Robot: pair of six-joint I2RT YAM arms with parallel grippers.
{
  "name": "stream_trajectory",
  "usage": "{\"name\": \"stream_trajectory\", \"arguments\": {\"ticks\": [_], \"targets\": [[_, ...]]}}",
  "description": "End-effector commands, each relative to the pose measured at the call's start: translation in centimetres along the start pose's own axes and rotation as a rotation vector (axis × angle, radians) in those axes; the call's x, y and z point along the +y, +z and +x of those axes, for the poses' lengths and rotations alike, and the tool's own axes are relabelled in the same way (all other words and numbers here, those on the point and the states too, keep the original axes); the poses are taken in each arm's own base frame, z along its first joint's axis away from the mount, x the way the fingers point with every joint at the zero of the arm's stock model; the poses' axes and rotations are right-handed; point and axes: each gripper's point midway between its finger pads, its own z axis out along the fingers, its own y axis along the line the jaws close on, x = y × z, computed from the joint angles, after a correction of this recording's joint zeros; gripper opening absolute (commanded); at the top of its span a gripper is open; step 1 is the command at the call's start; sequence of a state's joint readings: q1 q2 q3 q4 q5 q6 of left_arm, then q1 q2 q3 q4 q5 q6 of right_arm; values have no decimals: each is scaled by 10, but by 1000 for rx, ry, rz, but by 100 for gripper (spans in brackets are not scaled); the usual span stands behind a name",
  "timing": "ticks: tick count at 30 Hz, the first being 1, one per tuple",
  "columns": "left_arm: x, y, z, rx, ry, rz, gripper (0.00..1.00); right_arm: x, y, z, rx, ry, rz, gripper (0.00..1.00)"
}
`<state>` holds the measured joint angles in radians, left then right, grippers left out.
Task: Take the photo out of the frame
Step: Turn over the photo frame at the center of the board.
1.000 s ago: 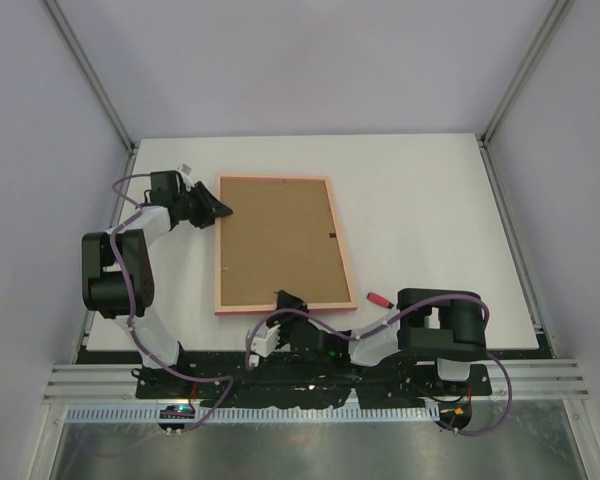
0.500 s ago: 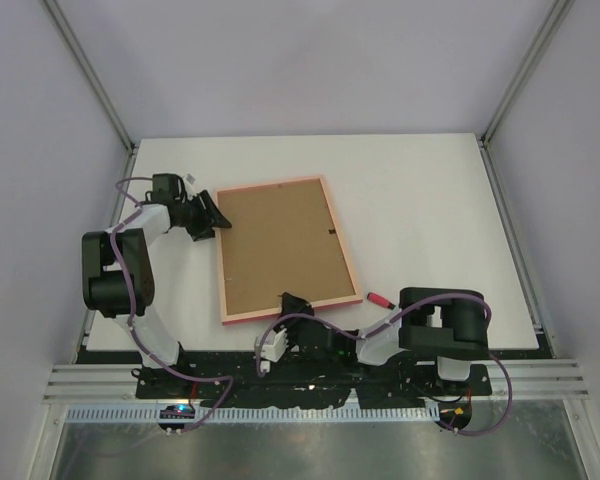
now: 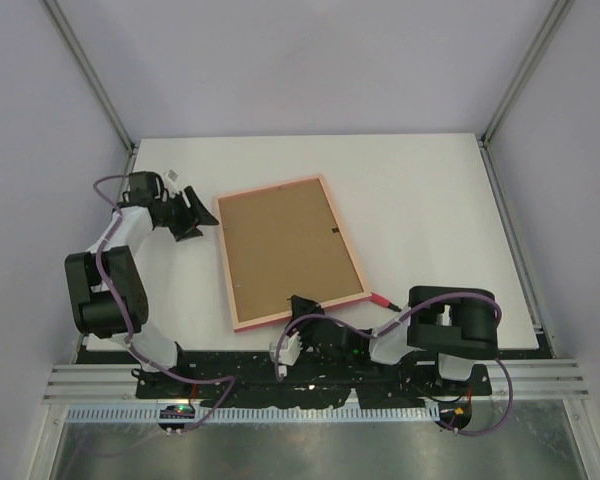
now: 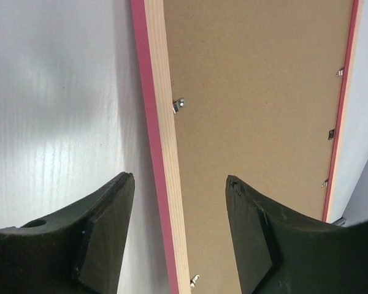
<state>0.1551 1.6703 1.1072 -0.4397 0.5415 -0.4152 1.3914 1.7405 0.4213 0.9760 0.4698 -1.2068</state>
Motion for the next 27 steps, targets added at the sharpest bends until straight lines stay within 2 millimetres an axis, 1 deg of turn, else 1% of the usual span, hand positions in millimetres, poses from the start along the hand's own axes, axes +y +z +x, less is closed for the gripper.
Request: {"name": "stream_trajectory", "arguments": {"ticks": [1, 2, 5, 6, 9, 11, 12, 13, 14, 15, 16, 17, 18, 20, 24, 27], "targets": [[-18, -37, -12, -54, 57, 49, 65, -6, -3, -16, -123, 27, 7, 10], [-18, -43, -12, -59, 62, 55, 65, 2, -5, -12, -118, 18, -15, 10], [-21, -57, -7, -68, 78, 72, 65, 14, -8, -3, -124, 0, -56, 12], [-21, -59, -4, -60, 78, 76, 65, 18, -9, 3, -120, -4, -69, 13], [-25, -71, 3, -57, 100, 102, 65, 24, -9, 17, -109, -24, -100, 19], [-28, -77, 8, -50, 114, 111, 65, 25, -8, 26, -90, -27, -111, 28], [-28, -79, 10, -47, 119, 114, 65, 24, -7, 28, -86, -26, -111, 34], [-29, -82, 13, -44, 122, 118, 65, 24, -5, 34, -73, -22, -116, 37], [-30, -84, 13, -48, 126, 127, 65, 22, -4, 34, -72, -18, -115, 44], [-31, -87, 14, -51, 130, 133, 65, 22, -2, 39, -58, -15, -121, 47], [-32, -89, 16, -48, 136, 136, 65, 20, 0, 40, -54, -13, -118, 54], [-33, -91, 16, -47, 145, 147, 65, 21, 1, 43, -44, -10, -124, 57], [-34, -93, 18, -34, 146, 158, 65, 21, 2, 45, -40, -11, -124, 66], [-36, -94, 20, -21, 142, 176, 65, 20, 4, 48, -27, -14, -121, 75], [-35, -93, 22, -15, 135, 193, 65, 19, 7, 53, -13, -30, -105, 83], [-35, -92, 23, -7, 127, 207, 65, 18, 5, 53, -15, -26, -120, 86]]}}
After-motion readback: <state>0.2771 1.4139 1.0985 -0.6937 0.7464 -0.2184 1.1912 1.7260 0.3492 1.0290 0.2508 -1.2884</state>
